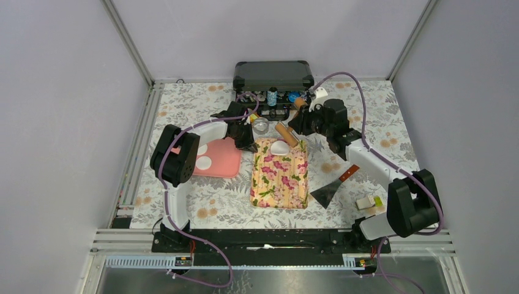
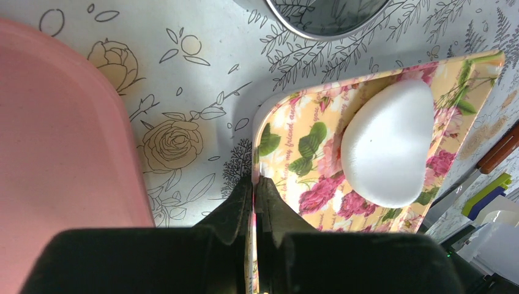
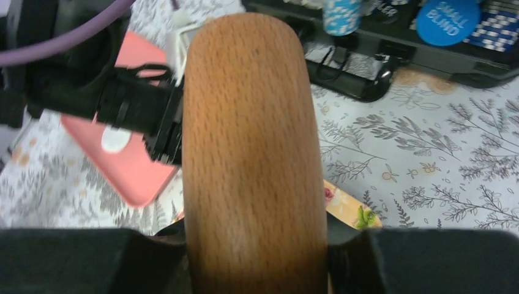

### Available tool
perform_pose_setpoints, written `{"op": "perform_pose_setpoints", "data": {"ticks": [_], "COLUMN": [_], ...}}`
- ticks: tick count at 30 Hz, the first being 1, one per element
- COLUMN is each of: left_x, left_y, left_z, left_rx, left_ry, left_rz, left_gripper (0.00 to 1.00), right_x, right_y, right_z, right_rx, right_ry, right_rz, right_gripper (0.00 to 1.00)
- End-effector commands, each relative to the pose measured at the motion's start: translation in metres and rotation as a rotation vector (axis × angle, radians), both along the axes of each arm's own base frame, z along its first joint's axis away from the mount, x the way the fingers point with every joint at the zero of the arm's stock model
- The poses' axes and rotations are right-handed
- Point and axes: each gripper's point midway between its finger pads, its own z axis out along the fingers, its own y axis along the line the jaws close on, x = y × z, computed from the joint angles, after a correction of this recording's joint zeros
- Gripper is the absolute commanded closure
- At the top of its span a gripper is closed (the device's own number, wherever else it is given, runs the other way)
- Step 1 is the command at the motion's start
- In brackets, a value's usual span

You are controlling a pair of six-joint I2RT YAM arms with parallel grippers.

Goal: Roll out the dumpling wrappers from the dough
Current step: Flatten out the dough on the work surface.

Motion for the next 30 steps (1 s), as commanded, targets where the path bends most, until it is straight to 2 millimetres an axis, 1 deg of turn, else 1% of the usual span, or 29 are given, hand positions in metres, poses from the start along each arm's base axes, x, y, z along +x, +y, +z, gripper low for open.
{"op": "perform_pose_setpoints", "data": {"ticks": [1,3,5,9,11,14,16,18,21,23,24,26,27,28,29,30], "left_x": [0.002,0.001,0.001,0.001,0.001,0.001,0.001,0.001,0.001,0.001,0.0,0.0,0.0,0.0,0.0,0.001], "left_y": [0.005,0.005,0.005,0.005,0.005,0.005,0.005,0.005,0.005,0.004,0.005,0.005,0.005,0.005,0.006,0.005], "left_z": [0.01,0.01,0.009,0.008,0.007,0.006,0.007,0.008,0.009,0.009,0.008,0.009,0.009,0.009,0.009,0.01], "left_rx": [0.005,0.004,0.004,0.006,0.005,0.005,0.004,0.003,0.003,0.0,0.001,0.001,0.001,0.002,0.002,0.001], "left_ry": [-0.024,-0.023,-0.021,-0.021,-0.02,-0.017,-0.017,-0.021,-0.023,-0.023,-0.02,-0.022,-0.022,-0.022,-0.022,-0.025], "left_rz": [0.017,0.016,0.018,0.02,0.019,0.019,0.018,0.017,0.017,0.014,0.014,0.013,0.013,0.013,0.015,0.014], "left_gripper": [1.0,1.0,1.0,1.0,1.0,1.0,1.0,1.0,1.0,1.0,1.0,1.0,1.0,1.0,1.0,1.0], "right_x": [0.032,0.034,0.035,0.033,0.029,0.02,0.016,0.013,0.01,0.008,0.009,0.006,0.002,-0.008,-0.014,-0.024], "right_y": [-0.016,-0.016,-0.019,-0.024,-0.021,-0.011,-0.004,0.003,0.017,0.026,0.03,0.032,0.032,0.034,0.035,0.035], "right_z": [0.007,-0.007,-0.025,-0.059,-0.072,-0.083,-0.086,-0.084,-0.081,-0.082,-0.077,-0.075,-0.074,-0.072,-0.068,-0.066], "right_rx": [0.095,0.113,0.114,0.075,0.05,0.031,0.014,0.006,-0.039,-0.098,-0.122,-0.19,-0.206,-0.213,-0.221,-0.22], "right_ry": [-0.035,-0.018,0.021,0.085,0.107,0.144,0.155,0.142,0.111,0.08,0.056,0.044,0.05,0.064,0.067,0.087], "right_rz": [-0.249,-0.276,-0.313,-0.375,-0.374,-0.332,-0.299,-0.237,-0.087,0.028,0.087,0.174,0.211,0.278,0.31,0.35], "right_gripper": [1.0,1.0,1.0,1.0,1.0,1.0,1.0,1.0,1.0,1.0,1.0,1.0,1.0,1.0,1.0,1.0]}}
